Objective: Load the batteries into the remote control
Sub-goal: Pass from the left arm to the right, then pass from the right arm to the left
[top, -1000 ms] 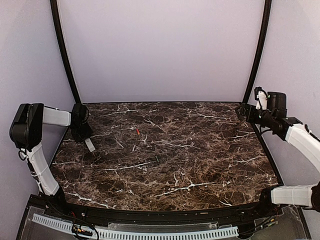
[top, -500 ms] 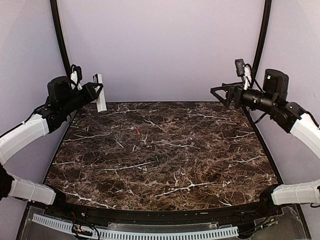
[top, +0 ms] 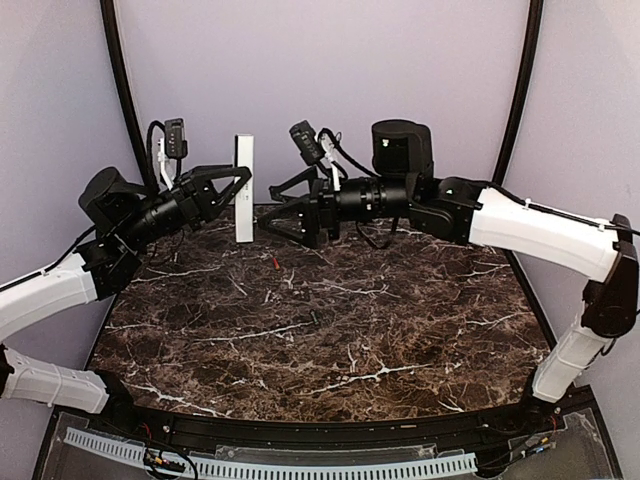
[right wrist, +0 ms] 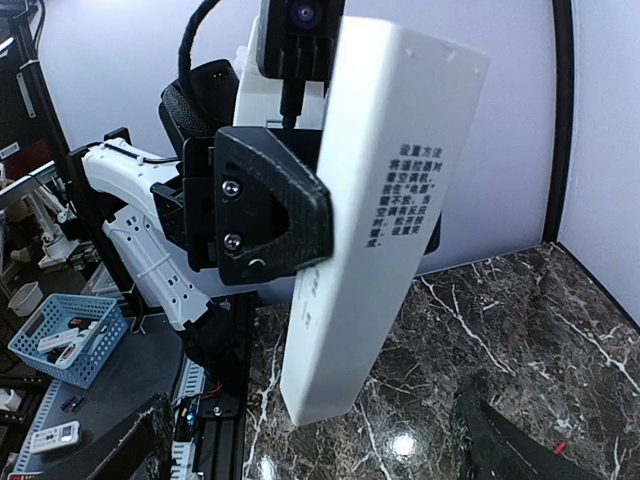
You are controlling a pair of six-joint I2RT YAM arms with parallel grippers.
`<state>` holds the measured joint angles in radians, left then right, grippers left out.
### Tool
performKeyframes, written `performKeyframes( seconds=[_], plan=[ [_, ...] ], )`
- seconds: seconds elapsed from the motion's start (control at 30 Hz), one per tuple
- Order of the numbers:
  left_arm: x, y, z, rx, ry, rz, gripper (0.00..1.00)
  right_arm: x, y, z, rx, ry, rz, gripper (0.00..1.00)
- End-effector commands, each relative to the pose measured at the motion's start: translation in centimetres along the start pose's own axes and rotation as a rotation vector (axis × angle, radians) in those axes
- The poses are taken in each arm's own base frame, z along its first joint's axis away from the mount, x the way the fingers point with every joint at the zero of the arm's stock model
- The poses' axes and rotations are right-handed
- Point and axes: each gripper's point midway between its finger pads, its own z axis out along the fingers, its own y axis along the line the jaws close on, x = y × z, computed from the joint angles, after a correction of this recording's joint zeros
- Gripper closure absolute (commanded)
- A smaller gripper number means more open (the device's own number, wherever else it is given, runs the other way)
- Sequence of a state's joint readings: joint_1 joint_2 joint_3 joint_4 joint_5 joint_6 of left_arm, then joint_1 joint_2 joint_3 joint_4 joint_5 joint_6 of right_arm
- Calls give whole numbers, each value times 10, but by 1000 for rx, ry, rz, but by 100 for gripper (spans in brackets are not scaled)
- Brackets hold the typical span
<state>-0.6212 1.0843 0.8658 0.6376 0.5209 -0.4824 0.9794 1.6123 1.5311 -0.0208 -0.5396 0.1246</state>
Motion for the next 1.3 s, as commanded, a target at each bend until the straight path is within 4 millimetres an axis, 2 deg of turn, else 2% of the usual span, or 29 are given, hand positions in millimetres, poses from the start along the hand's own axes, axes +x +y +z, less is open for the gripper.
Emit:
performKeyframes(
  seconds=[0.0, 0.23, 0.37, 0.5, 0.7, 0.73, 0.77, 0.83, 0.9, 0.93, 0.97, 1.07, 1.13, 1.27],
  plan=[
    [-17, -36, -6, 161, -77, 66, 100, -28, 7, 12, -61, -91, -38, 9],
    [-18, -44, -6, 216, -115, 51, 100, -23, 19, 32, -168, -100, -23, 24],
    [-20, -45, -4, 235, -131, 34, 100, -18, 18, 41, -194, -99, -9, 34],
    [-21, -45, -4, 235, -143, 36, 100, -16, 22, 47, -239, -96, -2, 57],
    [-19, -41, -6, 210, -147, 37, 100, -16, 27, 43, -256, -77, -39, 100],
    [-15, -38, -5, 190, -125, 28, 93, -13, 26, 41, -233, -50, -38, 100],
    [-17, -38, -7, 178, -123, 48, 68, -16, 25, 38, -213, -43, -63, 100],
    [-2, -30, -8, 126, -47, 50, 39, -11, 26, 27, -176, 36, -83, 100],
    [11, -26, -10, 94, 21, 78, 32, -5, 27, 16, -141, 121, -113, 100],
    [12, -27, -10, 94, 39, 114, 32, 0, 27, 10, -127, 174, -124, 100],
    [23, -27, -12, 98, 98, 101, 32, 2, 27, 4, -111, 217, -136, 100],
    [32, -42, -16, 181, 165, 114, 32, 14, 31, -13, -100, 339, -156, 100],
    [35, -50, -17, 227, 176, 111, 32, 17, 34, -19, -104, 395, -165, 100],
    [31, -56, -13, 250, 162, 145, 33, 21, 28, -24, -52, 487, -195, 100]
  ],
)
